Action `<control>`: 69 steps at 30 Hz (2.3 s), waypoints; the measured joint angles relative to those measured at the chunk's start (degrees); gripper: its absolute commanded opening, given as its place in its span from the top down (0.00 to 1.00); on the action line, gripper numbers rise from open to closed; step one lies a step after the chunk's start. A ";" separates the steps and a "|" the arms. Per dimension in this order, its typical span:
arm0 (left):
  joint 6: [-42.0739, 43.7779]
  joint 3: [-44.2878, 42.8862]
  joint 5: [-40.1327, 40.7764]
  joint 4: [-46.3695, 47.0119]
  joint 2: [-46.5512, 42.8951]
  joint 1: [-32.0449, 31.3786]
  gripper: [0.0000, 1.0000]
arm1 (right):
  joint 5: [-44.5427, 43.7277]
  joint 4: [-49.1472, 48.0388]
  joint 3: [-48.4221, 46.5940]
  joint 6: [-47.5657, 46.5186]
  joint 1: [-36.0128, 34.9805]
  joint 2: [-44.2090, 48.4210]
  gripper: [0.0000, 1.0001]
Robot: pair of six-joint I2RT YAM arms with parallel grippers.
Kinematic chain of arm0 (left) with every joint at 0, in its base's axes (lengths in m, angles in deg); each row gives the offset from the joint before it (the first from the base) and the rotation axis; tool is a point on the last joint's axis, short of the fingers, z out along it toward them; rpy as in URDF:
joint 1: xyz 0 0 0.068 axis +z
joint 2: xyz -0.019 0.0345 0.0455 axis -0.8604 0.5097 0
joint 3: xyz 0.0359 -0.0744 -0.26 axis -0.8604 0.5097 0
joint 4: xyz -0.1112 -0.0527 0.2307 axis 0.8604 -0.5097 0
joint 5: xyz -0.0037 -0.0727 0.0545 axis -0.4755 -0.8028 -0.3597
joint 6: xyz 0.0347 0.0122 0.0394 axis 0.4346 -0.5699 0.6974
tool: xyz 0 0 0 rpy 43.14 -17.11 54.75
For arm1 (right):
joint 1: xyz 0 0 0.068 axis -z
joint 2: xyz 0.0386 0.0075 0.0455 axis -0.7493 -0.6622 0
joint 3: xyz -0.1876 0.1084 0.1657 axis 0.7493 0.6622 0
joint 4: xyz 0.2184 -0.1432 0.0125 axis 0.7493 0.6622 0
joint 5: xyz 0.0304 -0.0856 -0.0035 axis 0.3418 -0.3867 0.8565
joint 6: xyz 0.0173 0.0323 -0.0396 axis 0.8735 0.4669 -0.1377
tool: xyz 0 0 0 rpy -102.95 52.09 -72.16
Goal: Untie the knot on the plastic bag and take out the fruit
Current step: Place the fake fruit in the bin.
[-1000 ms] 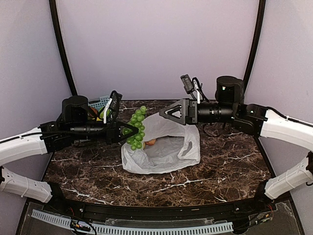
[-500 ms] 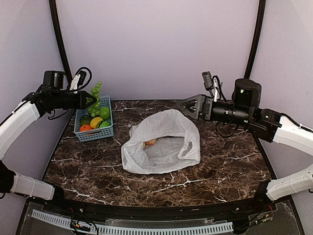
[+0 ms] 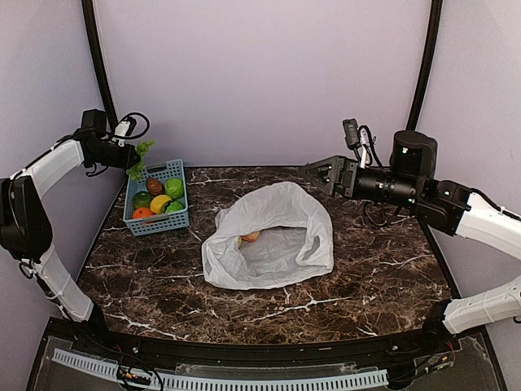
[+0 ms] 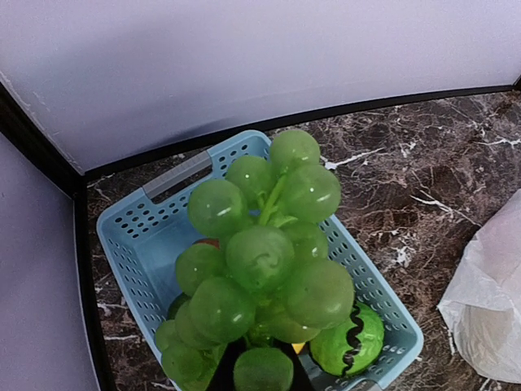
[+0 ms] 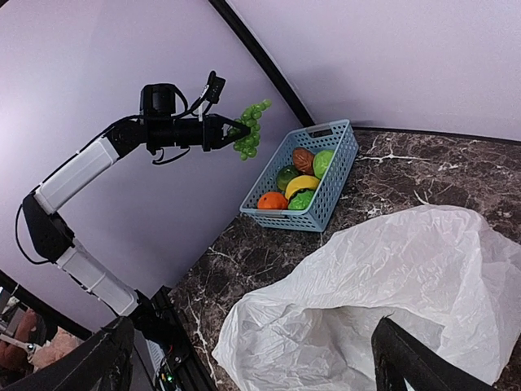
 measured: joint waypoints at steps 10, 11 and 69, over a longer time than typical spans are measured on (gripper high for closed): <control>8.11 -8.92 4.85 1.38 13.64 1.70 0.99 | -1.03 1.31 0.00 -0.09 1.11 0.00 0.01; 8.72 -9.94 5.09 1.38 14.95 1.79 0.99 | -1.11 1.36 0.00 -0.07 1.22 0.00 0.01; -3.26 -19.93 0.26 -3.63 13.88 1.77 0.24 | -1.36 11.39 -4.50 -4.96 6.49 -5.66 0.01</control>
